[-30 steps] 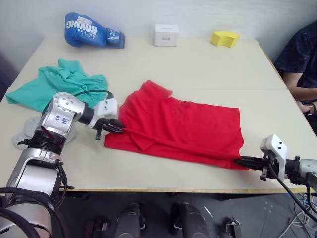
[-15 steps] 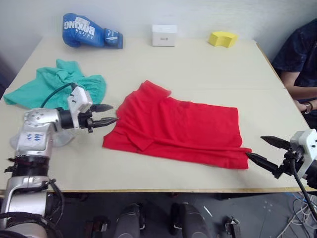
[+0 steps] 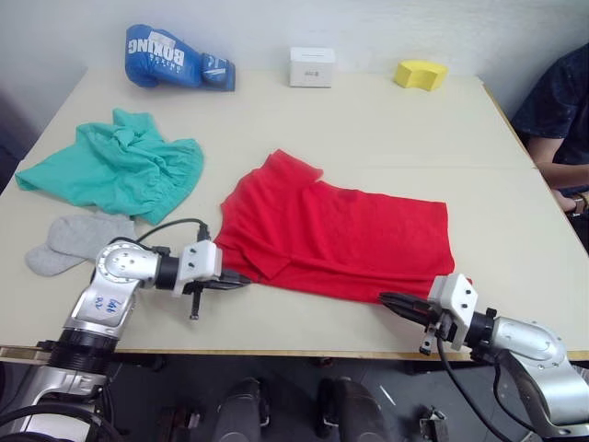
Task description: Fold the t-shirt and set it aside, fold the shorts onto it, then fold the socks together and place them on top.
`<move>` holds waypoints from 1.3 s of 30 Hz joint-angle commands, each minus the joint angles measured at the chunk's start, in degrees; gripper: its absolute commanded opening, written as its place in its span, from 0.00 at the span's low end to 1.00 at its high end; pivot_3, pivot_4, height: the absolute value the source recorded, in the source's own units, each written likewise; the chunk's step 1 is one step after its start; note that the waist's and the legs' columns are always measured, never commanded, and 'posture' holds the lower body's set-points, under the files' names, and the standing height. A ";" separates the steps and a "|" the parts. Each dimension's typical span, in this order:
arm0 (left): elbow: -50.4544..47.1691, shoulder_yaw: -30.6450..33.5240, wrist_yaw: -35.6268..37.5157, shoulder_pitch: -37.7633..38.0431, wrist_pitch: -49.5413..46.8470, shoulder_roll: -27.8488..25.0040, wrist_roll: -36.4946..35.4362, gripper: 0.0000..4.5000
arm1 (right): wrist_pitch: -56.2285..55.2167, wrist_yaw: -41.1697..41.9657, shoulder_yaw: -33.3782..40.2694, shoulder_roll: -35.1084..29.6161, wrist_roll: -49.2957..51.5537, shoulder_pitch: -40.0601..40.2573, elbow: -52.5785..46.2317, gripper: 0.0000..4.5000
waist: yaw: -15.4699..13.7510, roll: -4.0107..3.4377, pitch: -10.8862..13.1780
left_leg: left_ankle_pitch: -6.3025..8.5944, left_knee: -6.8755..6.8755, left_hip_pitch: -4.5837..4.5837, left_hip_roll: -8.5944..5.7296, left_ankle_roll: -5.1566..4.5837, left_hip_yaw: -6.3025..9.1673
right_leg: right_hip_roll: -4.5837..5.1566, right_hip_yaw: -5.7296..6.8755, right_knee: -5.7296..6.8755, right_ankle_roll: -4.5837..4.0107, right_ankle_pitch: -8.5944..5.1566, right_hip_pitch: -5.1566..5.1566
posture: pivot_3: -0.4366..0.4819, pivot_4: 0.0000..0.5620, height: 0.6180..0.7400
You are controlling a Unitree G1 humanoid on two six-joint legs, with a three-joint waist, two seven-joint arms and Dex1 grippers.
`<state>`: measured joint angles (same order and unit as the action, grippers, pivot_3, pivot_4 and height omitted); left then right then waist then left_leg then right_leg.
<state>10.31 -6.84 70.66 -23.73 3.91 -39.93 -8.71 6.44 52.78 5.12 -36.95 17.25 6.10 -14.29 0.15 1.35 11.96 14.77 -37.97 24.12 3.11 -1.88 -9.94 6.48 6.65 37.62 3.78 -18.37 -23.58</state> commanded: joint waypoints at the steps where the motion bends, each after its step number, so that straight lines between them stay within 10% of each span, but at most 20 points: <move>1: 1.44 0.23 -0.97 -2.35 2.09 0.54 0.56 0.00 | -1.53 -2.71 0.40 0.91 -1.47 -1.50 1.02 0.01 | 0.02 0.00 0.00 | 0.00 0.00 -0.01 0.00 0.00 0.00 | 0.00 -0.01 0.01 0.00 0.00 0.00 | 0.48 0.27 1.00; 29: 20.44 3.08 -25.83 -15.92 4.01 11.05 6.83 0.00 | -2.56 -13.06 7.58 1.11 -4.43 -5.31 14.59 0.01 | -0.01 0.03 -0.02 | -0.04 -0.09 -0.02 -0.07 -0.07 0.00 | 0.00 0.00 0.11 0.03 0.01 0.05 | 0.48 0.27 1.00; 39: 4.42 11.21 -28.74 -7.71 -9.52 8.09 -0.42 0.00 | -15.05 -15.60 21.76 -0.18 -1.69 2.12 19.18 0.01 | 0.07 0.09 -0.05 | -0.07 -0.06 -0.03 -0.11 -0.07 0.00 | 0.02 -0.02 0.11 0.10 -0.02 0.07 | 0.48 0.27 1.00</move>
<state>20.98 1.21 42.91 -30.65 -3.03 -30.58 -5.70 -6.03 37.77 23.47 -36.79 13.53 7.97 6.90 0.22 1.44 11.90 14.70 -38.03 24.08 3.00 -1.95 -9.93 6.54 6.61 37.74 3.88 -18.39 -23.51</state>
